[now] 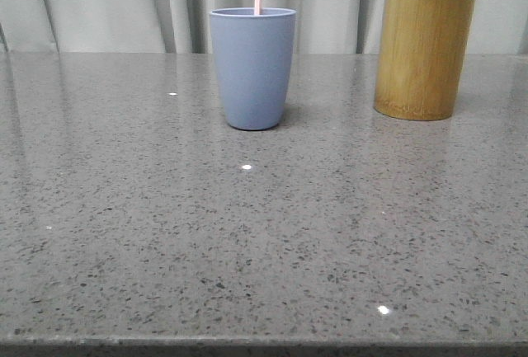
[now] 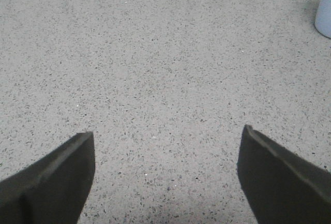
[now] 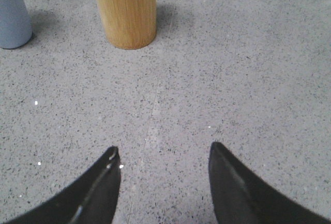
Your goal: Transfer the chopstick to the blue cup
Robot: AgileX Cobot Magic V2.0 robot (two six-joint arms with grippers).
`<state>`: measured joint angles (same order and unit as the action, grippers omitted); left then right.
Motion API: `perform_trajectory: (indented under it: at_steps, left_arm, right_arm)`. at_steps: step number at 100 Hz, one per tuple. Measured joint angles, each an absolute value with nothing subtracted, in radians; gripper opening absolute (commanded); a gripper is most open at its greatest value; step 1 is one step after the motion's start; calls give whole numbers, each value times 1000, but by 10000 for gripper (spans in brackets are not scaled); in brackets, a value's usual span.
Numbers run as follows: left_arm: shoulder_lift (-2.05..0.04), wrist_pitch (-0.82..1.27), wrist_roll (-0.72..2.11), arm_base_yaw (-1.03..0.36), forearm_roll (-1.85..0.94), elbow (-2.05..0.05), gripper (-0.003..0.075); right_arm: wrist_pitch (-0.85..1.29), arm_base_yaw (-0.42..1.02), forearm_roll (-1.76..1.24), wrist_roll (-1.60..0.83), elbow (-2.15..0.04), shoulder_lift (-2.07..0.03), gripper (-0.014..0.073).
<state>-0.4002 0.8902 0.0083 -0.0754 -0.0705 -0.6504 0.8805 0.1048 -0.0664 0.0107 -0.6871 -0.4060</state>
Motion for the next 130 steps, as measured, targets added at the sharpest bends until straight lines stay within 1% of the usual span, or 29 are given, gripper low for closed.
perform_trajectory:
  at_steps: [12, 20, 25, 30, 42, 52, 56, 130]
  left_arm:
    - [-400, 890, 8, -75, -71, -650, 535]
    - [-400, 890, 8, -75, -71, -650, 480]
    - [-400, 890, 8, -75, -71, -650, 412]
    - [-400, 890, 8, -75, -71, -650, 342]
    - [-400, 890, 8, -75, -71, -650, 150]
    - [-400, 890, 8, -75, -71, -650, -17]
    - [-400, 890, 8, -75, -71, -650, -17]
    - [-400, 885, 8, -75, -71, -650, -19]
  right_arm:
    - [863, 105, -66, 11, -687, -406, 402]
    - [859, 105, -66, 11, -687, -406, 378]
    - [859, 105, -66, 11, -687, -406, 334]
    - [859, 105, -66, 11, -687, -406, 271]
    - [859, 105, -66, 11, -687, -406, 69]
    - [859, 105, -65, 11, -687, -406, -76]
    - [859, 105, -65, 11, -687, -406, -64]
    - [859, 105, -65, 11, -685, -406, -67]
